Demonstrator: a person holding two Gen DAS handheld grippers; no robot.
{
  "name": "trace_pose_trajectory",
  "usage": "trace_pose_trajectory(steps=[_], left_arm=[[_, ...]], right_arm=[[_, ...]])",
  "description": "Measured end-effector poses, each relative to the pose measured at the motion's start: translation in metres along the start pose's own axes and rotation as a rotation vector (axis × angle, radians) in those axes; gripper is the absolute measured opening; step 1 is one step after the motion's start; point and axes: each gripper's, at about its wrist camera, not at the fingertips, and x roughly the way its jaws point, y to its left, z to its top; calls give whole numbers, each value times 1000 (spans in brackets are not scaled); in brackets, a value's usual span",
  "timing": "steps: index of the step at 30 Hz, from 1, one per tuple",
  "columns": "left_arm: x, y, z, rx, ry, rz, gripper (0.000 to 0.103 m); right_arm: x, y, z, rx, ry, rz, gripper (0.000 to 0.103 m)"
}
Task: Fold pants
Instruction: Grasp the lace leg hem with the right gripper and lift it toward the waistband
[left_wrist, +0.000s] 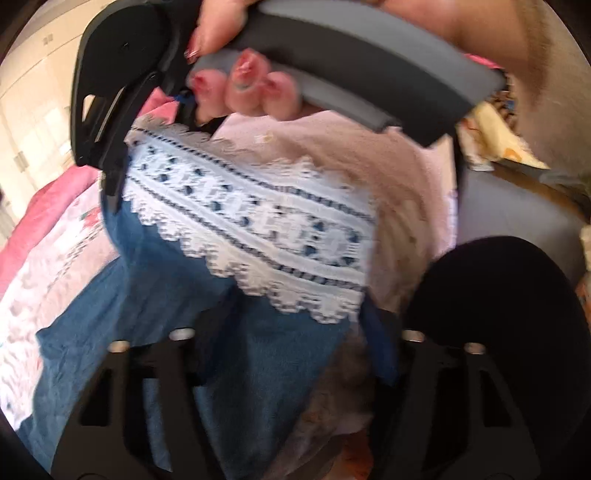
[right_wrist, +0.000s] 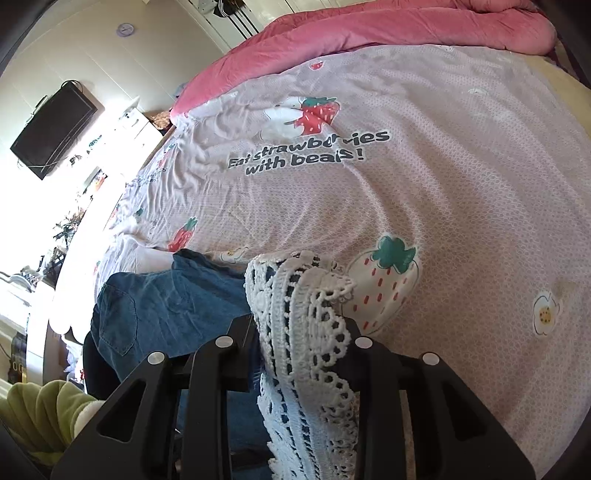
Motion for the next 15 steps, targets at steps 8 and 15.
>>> trace_pose_trajectory(steps=[8, 15], left_arm=[[-13, 30, 2, -118, -15, -86, 13], [-49, 75, -19, -303, -88, -196, 12]], right_arm=[[3, 10, 4, -3, 10, -22, 26], [-2, 33, 13, -1, 4, -27, 26]])
